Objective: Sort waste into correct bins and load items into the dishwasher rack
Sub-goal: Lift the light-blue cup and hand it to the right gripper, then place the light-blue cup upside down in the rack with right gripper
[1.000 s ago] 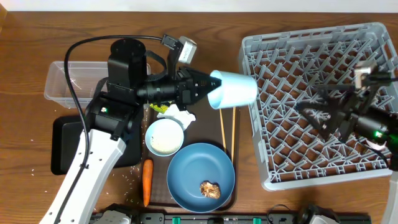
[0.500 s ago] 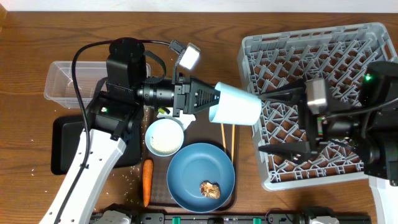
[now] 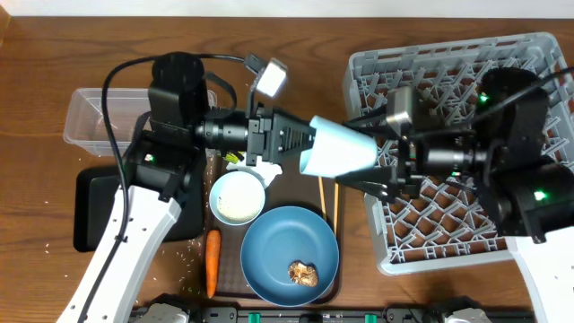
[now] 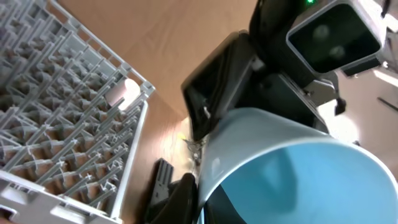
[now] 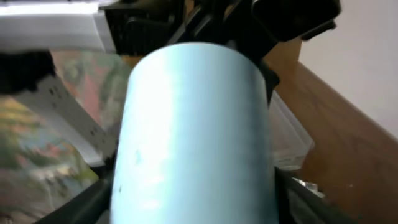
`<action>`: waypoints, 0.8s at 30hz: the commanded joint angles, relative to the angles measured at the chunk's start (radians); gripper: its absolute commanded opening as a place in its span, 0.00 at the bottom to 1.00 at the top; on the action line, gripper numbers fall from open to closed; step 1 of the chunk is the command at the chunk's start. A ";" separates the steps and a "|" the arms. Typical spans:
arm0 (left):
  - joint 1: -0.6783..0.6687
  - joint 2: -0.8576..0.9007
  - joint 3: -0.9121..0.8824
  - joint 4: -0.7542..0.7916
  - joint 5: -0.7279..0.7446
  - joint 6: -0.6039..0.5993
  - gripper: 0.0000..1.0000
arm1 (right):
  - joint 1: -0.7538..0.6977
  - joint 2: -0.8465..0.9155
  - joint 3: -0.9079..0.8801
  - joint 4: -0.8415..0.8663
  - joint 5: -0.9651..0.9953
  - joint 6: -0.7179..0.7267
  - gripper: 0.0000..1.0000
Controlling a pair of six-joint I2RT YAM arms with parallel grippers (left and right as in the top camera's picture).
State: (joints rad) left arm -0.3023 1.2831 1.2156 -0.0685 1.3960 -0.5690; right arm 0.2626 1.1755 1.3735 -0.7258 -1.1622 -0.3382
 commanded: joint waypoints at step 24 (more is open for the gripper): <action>0.123 -0.004 0.015 0.179 -0.026 -0.043 0.98 | -0.321 -0.238 0.003 -0.193 0.739 0.490 0.49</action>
State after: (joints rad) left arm -0.1963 1.2846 1.2163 0.1055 1.3762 -0.6098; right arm 0.0128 0.9573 1.3731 -0.8936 -0.6338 -0.0105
